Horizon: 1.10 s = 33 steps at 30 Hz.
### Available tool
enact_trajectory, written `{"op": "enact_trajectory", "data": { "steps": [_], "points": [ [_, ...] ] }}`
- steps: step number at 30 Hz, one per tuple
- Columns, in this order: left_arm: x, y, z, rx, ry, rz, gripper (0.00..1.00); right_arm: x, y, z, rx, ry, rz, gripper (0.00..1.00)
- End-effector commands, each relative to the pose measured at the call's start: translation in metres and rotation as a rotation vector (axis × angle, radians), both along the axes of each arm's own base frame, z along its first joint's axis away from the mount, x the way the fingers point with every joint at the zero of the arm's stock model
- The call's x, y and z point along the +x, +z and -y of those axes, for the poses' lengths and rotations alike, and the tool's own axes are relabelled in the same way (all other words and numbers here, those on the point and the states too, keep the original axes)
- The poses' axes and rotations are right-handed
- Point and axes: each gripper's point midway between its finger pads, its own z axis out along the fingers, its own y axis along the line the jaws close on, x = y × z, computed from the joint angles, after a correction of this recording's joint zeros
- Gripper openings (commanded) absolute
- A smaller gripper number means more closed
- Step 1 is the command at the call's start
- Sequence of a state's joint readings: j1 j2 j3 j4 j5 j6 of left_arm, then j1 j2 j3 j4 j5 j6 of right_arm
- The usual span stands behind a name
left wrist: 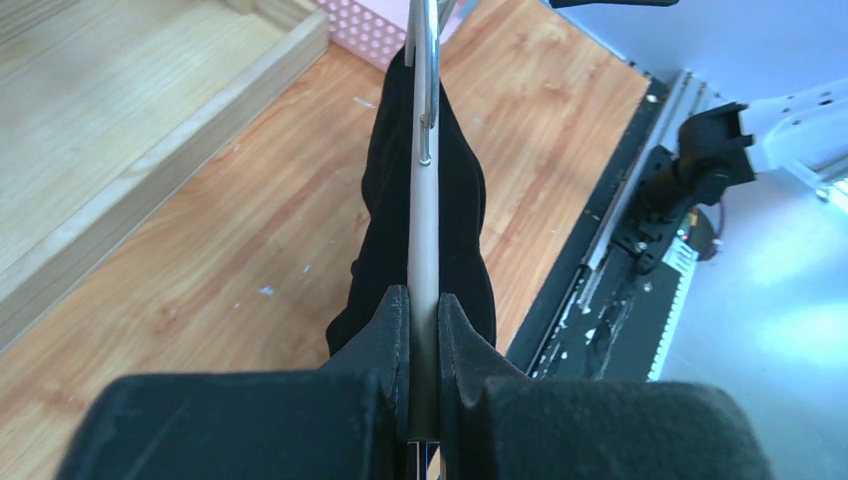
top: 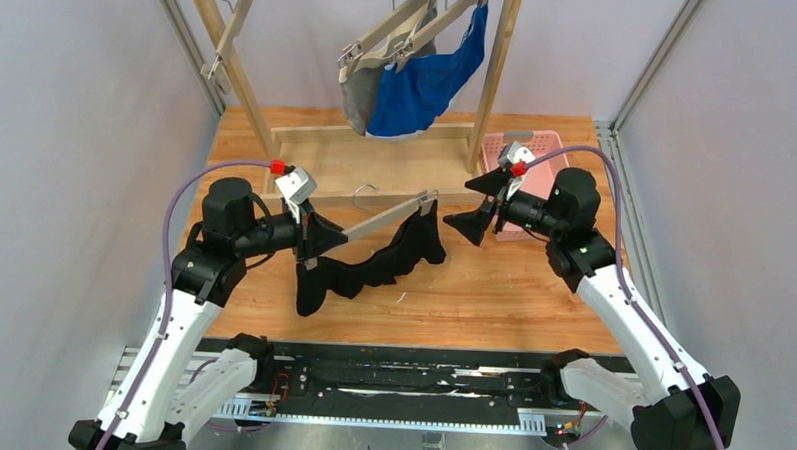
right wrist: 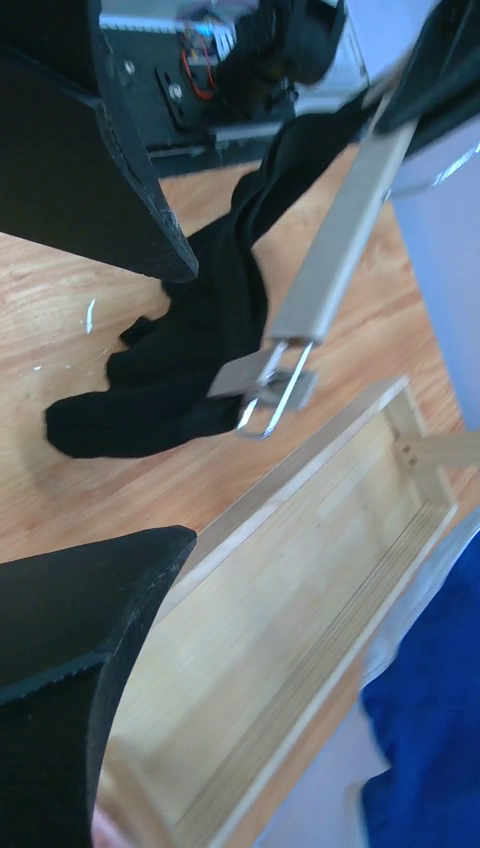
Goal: Remove the underwear clipped to the hanger
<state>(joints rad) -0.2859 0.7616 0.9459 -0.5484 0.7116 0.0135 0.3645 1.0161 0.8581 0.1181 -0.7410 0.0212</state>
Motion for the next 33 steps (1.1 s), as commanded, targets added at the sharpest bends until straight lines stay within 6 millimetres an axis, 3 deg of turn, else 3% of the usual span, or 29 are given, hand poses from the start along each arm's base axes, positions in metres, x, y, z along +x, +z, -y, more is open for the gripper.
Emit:
{"op": "enact_trajectory", "data": {
  "steps": [1,5,12,16,19,20,23,24,25,28,31,33],
  "points": [
    [-0.012,0.033,0.023,-0.116,-0.178,0.095,0.00,-0.034,0.042,-0.014,0.058,0.264,0.108,0.95],
    [-0.024,0.043,0.033,-0.146,-0.290,0.114,0.00,-0.039,0.050,-0.019,0.078,0.320,0.112,0.95],
    [-0.031,0.052,0.036,-0.157,-0.339,0.134,0.00,-0.038,0.056,-0.022,0.105,0.337,0.117,0.95],
    [-0.027,0.052,0.036,-0.158,-0.325,0.131,0.00,-0.038,0.054,-0.024,0.106,0.360,0.098,0.87],
    [-0.024,0.052,0.036,-0.161,-0.308,0.128,0.00,-0.039,0.053,-0.025,0.107,0.374,0.084,0.69],
    [-0.023,0.052,0.036,-0.162,-0.303,0.128,0.00,-0.039,0.052,-0.025,0.106,0.378,0.080,0.59],
    [-0.019,0.052,0.036,-0.160,-0.293,0.126,0.00,-0.037,0.050,-0.027,0.106,0.390,0.063,0.13],
    [-0.018,0.051,0.037,-0.159,-0.289,0.123,0.00,-0.036,0.050,-0.027,0.107,0.388,0.058,0.03],
    [-0.016,0.051,0.036,-0.158,-0.285,0.121,0.00,-0.035,0.049,-0.028,0.108,0.388,0.054,0.01],
    [-0.013,0.049,0.037,-0.155,-0.279,0.113,0.00,-0.034,0.052,-0.028,0.114,0.386,0.056,0.03],
    [-0.010,0.049,0.037,-0.152,-0.270,0.113,0.00,-0.033,0.058,-0.028,0.119,0.376,0.062,0.49],
    [-0.008,0.051,0.037,-0.154,-0.264,0.118,0.00,-0.033,0.061,-0.027,0.121,0.363,0.070,0.66]
  ]
}}
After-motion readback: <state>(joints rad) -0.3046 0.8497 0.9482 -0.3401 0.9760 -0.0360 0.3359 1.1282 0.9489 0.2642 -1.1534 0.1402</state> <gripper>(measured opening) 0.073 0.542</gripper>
